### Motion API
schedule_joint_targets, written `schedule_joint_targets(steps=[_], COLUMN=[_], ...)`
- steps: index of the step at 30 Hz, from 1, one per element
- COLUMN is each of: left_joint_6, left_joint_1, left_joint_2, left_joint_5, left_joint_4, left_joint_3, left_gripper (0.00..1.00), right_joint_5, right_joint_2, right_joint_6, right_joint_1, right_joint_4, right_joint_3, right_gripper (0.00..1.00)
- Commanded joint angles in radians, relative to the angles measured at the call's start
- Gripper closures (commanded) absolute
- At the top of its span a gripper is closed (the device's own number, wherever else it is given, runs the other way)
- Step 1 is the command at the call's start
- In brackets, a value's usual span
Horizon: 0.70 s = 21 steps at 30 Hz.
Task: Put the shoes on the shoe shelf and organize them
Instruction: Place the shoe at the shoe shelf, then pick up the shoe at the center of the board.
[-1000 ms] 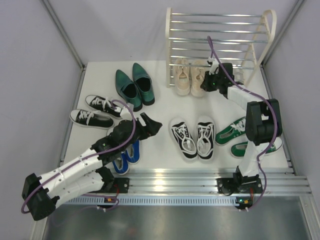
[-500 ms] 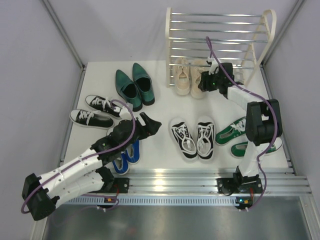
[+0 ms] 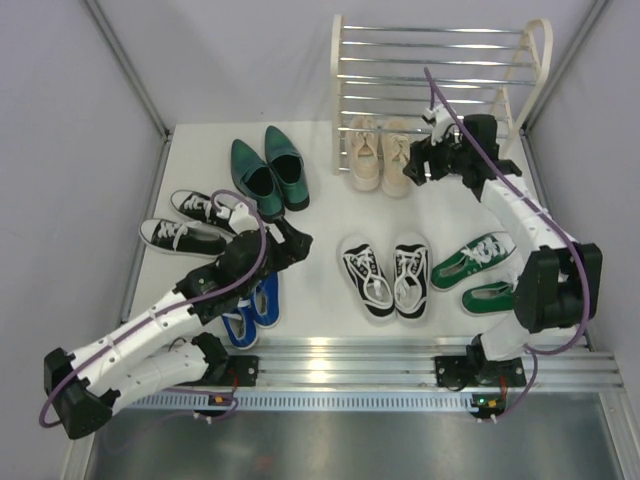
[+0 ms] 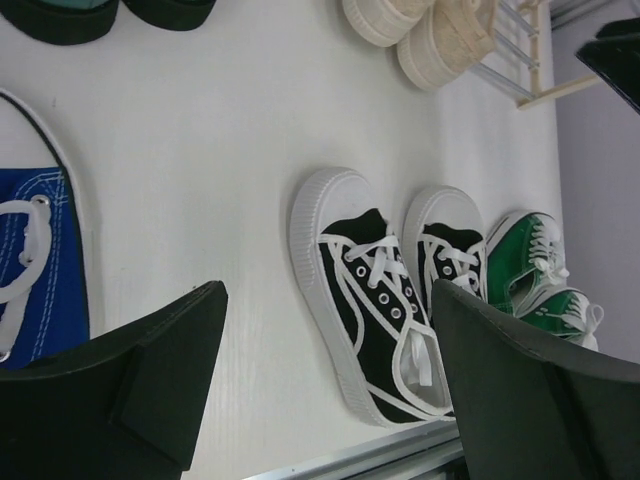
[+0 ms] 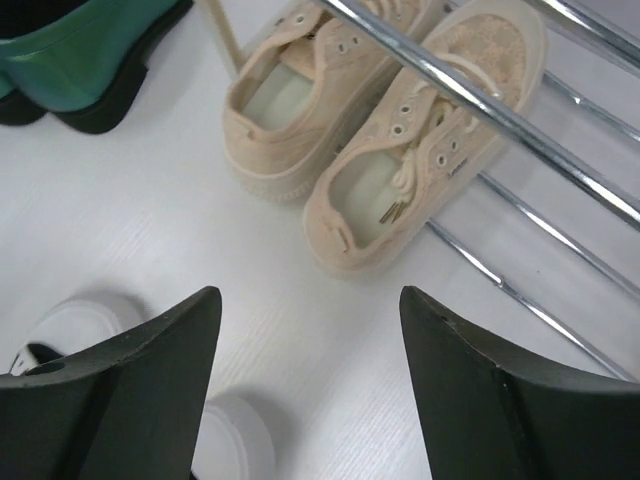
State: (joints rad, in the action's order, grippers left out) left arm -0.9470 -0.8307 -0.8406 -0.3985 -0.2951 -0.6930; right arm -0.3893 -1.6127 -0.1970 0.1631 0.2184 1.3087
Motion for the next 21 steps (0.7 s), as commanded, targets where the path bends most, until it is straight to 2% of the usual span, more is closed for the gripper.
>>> schedule_joint_targets(steps=[1, 5, 8, 10, 14, 16, 19, 21], left_joint_6=[-0.044, -0.098, -0.128, -0.112, -0.039, -0.024, -0.021, -0.022], left_joint_1=[0.004, 0.01, 0.051, 0.099, 0.325, 0.358, 0.364, 0.367], left_joint_2=[-0.011, -0.025, -0.055, -0.083, -0.153, -0.173, -0.219, -0.271], left_joint_5=[-0.075, -0.164, -0.174, -0.123, 0.039, 0.059, 0.088, 0.104], left_joint_4=[-0.125, -0.332, -0.488, -0.539, -0.565, -0.564, -0.562, -0.565], left_joint_3=[-0.069, -0.117, -0.161, -0.172, -0.151, -0.149, -0.158, -0.157], left_gripper=[0.12, 0.1, 0.14, 0.17, 0.25, 0.32, 0.35, 0.44], right_joint_5=[-0.212, -0.387, -0.454, -0.485, -0.484, -0.47, -0.467, -0.468], right_joint_2=[0.103, 0.178, 0.259, 0.299, 0.367, 0.376, 0.385, 0.387], right_joint_6=[-0.149, -0.295, -0.347, -0.36, -0.358, -0.364, -0.366, -0.357], right_joint_1=[-0.051, -0.099, -0.102, -0.1, -0.102, -0.1, -0.102, -0.103], right_joint_4=[0.188, 0.455, 0.528, 0.541, 0.539, 0.541, 0.535, 0.524], right_joint_3=[-0.003, -0.02, -0.084, -0.121, -0.203, -0.218, -0.226, -0.23], right_gripper=[0.28, 0.27, 0.27, 0.27, 0.27, 0.27, 0.27, 0.27])
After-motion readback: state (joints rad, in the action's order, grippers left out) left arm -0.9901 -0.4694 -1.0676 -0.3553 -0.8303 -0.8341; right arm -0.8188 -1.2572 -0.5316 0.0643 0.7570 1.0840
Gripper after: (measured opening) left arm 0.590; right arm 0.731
